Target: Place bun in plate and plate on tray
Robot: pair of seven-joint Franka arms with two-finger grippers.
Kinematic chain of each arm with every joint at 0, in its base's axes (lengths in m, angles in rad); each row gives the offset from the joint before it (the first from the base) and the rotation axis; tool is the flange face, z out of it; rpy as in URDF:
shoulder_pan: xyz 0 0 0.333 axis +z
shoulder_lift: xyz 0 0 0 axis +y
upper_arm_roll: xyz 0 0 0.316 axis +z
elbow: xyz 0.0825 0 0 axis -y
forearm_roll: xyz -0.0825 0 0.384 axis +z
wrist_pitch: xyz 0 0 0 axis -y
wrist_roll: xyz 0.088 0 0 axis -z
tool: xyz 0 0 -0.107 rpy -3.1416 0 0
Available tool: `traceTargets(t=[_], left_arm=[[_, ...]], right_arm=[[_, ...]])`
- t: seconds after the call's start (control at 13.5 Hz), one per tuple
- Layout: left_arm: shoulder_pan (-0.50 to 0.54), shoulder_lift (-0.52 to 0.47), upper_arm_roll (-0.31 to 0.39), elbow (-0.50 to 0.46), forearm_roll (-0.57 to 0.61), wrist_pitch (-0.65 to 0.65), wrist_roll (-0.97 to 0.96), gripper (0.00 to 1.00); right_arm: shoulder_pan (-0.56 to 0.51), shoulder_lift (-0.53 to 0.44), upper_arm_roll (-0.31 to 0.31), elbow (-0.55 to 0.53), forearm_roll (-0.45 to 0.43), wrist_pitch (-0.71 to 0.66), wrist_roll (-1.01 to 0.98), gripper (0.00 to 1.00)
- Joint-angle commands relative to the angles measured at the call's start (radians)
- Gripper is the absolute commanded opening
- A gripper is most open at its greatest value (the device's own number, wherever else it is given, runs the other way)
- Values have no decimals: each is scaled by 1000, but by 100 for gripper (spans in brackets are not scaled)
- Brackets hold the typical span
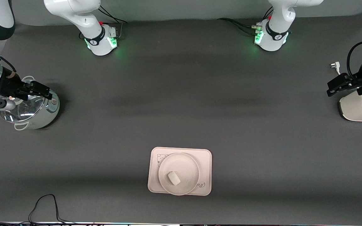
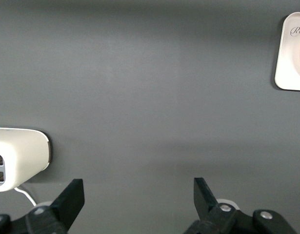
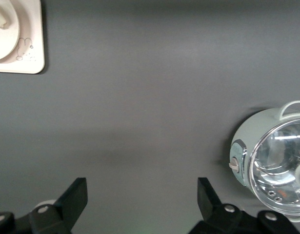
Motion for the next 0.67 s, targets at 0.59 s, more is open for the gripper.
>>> traceTargets(t=[0.59], left_arm=[[-5, -1, -5, 11, 0, -35, -1, 100]], right_arm=[[14, -1, -6, -15, -18, 24, -12, 100]])
